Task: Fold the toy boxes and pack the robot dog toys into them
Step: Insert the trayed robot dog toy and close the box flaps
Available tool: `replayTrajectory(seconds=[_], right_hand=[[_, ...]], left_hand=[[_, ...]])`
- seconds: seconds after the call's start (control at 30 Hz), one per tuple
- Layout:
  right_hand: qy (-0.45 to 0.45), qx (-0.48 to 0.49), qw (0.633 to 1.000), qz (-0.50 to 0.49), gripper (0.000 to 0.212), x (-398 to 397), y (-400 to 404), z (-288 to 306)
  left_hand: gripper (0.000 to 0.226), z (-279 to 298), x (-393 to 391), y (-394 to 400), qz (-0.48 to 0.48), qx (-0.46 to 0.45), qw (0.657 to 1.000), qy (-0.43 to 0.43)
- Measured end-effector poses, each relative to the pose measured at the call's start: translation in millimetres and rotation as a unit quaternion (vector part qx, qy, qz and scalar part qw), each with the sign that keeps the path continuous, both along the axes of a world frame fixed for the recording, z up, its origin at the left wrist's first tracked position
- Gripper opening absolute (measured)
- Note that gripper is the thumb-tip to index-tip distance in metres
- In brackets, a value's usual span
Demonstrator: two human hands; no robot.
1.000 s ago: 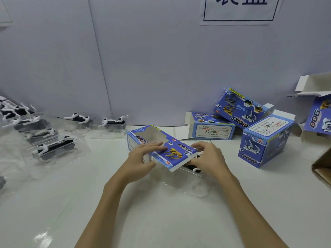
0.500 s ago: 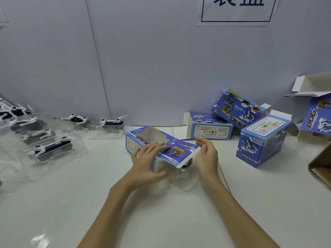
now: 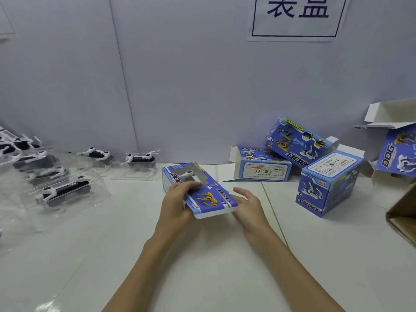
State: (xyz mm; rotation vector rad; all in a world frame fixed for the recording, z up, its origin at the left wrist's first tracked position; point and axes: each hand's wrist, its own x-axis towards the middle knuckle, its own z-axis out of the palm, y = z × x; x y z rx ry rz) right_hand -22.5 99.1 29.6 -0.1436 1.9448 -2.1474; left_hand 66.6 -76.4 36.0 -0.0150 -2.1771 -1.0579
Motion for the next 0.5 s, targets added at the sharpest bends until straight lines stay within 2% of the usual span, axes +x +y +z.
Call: replayTrajectory(seconds=[0.1,0.17,0.2,0.27,0.3,0.33,0.43,0.5], right_hand=[[0.037,-0.019,0.994,0.102,0.048,0,2,1],[0.116,-0.018,0.984,0.132,0.036,2,0,3],[0.158,-0.005,0.981,0.111,0.027,3,-2,4],[0.224,0.05,0.973,0.001,0.011,3,-4,6],[0.239,0.076,0.966,-0.062,0.005,3,-3,7],[0.245,0.09,0.958,-0.116,0.009,2,-1,8],[0.274,0.074,0.939,-0.196,0.021,-3,12,13],[0.303,0.1,0.924,-0.21,0.025,-4,18,19]], left_hand=[[0.062,4,2,-6,0.009,0.048,0.998,0.037],[0.064,8,3,-2,0.004,0.086,0.995,0.053],[0.06,10,2,1,-0.006,0.103,0.993,0.061],[0.045,13,3,9,-0.034,0.135,0.987,0.083],[0.045,15,4,12,-0.059,0.152,0.983,0.088],[0.055,15,4,15,-0.088,0.152,0.98,0.09],[0.093,10,2,17,-0.123,0.015,0.988,0.09],[0.094,9,-1,20,-0.103,-0.037,0.988,0.105]])
